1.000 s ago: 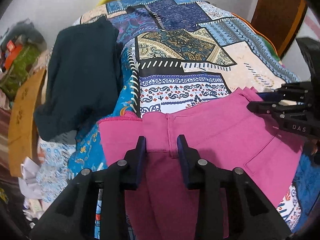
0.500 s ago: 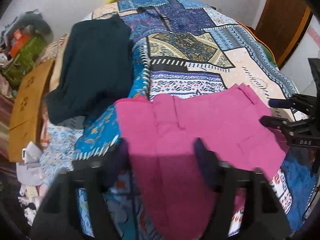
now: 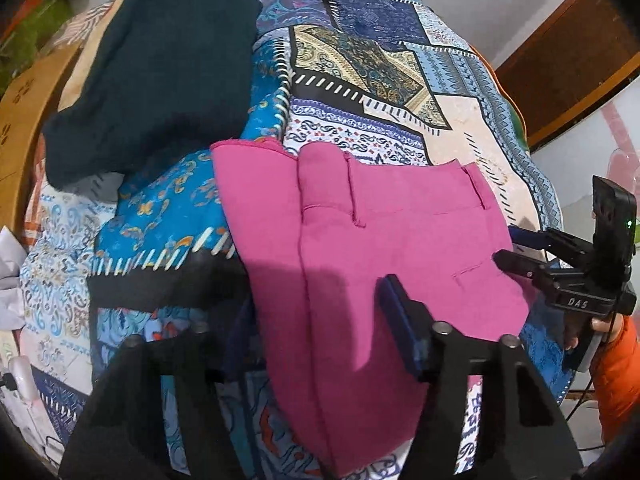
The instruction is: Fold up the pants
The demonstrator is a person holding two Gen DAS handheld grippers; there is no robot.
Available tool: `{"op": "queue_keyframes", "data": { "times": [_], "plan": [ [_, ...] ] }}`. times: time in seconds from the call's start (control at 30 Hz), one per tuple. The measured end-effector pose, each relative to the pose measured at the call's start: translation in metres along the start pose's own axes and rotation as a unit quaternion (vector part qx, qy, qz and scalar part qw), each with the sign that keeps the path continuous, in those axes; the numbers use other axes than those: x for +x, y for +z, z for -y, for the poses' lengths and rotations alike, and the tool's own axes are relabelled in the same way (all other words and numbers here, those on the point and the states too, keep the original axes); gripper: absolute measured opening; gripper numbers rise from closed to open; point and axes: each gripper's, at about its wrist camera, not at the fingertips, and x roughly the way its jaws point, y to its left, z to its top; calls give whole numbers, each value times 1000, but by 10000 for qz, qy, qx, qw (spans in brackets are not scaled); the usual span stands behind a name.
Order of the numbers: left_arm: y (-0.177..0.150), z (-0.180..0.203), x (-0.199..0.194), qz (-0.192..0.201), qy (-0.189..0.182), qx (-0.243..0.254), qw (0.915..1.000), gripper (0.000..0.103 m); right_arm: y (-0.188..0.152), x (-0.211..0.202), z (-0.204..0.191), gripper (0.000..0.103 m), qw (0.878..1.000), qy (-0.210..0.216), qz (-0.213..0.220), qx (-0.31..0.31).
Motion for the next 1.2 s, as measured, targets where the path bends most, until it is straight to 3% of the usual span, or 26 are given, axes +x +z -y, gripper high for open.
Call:
{"op": "queue_keyframes", "data": {
  "times": [0.07,0.27,0.43,0.6,0.87,1.2],
  "plan": [
    [2,0,2,12,-49,-12,10000,50,1,3,-1,58,10000,51,-3,-8],
    [5,-1,4,104,-164,-95,9998,33,4,8,3,40,9994,319,11,110],
    [0,11,-4,371,108,265,9989,25,3,1,0,12,9995,135,270,76],
    [-1,22,-13,574,406,481,9964,19,7,-12,-16,9,9969,-258,635,-377],
    [7,27,-48,1109,670,560,9900,15,26,-39,-33,8,9918,-273,1081,-618],
    [23,27,-124,2321,1219,779,9619,15,69,-92,-75,8,9739,-307,2017,-993]
  ]
}}
